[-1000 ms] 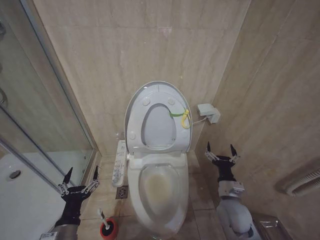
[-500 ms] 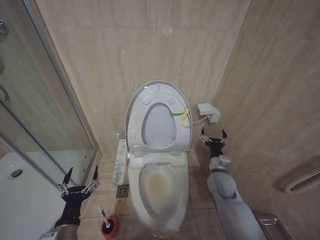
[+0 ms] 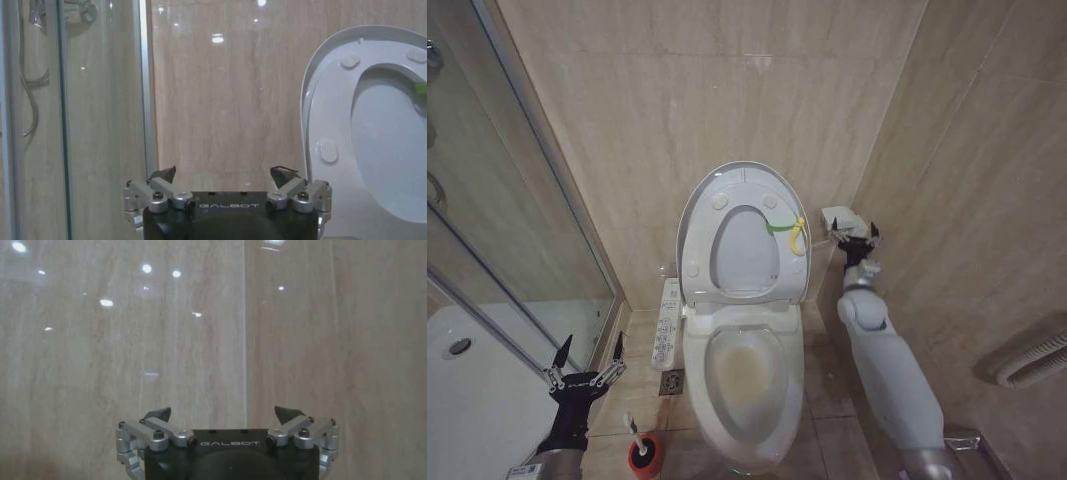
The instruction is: Open the toilet lid, clean the toilet bowl with a toilet brush, close the toilet lid, and flush.
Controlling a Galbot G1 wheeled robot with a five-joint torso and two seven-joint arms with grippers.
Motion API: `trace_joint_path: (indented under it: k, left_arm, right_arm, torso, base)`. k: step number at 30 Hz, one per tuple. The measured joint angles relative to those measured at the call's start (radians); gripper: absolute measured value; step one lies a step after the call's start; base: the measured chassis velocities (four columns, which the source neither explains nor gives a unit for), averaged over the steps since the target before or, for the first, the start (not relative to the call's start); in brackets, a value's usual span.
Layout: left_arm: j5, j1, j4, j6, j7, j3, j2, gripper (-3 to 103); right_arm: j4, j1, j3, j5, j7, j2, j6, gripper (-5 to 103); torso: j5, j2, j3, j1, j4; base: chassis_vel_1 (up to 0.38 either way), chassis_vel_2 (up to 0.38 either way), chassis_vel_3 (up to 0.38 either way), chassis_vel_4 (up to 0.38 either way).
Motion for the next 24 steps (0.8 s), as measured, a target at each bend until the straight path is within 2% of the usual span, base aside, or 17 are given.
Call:
trace_joint_path:
  k: [14, 24]
  left_arm:
    - [0.000, 0.000, 0.000, 0.000, 0.000, 0.000, 0.000, 96]
    - [0.000, 0.000, 0.000, 0.000, 0.000, 0.000, 0.000, 96]
  right_arm:
    - [-0.139, 0.141, -0.059, -0.007, -0.002, 0.041, 0.009, 100]
    - [-0.139, 0.183, -0.132, 0.001, 0.009, 0.045, -0.009, 100]
  torso:
    - [-0.0001, 0.000, 0.000, 0.000, 0.0002]
    - [-0.0001, 0.000, 0.000, 0.000, 0.0003]
  base:
    - [0.000, 0.000, 0.000, 0.000]
    - [0.000, 0.000, 0.000, 0.000]
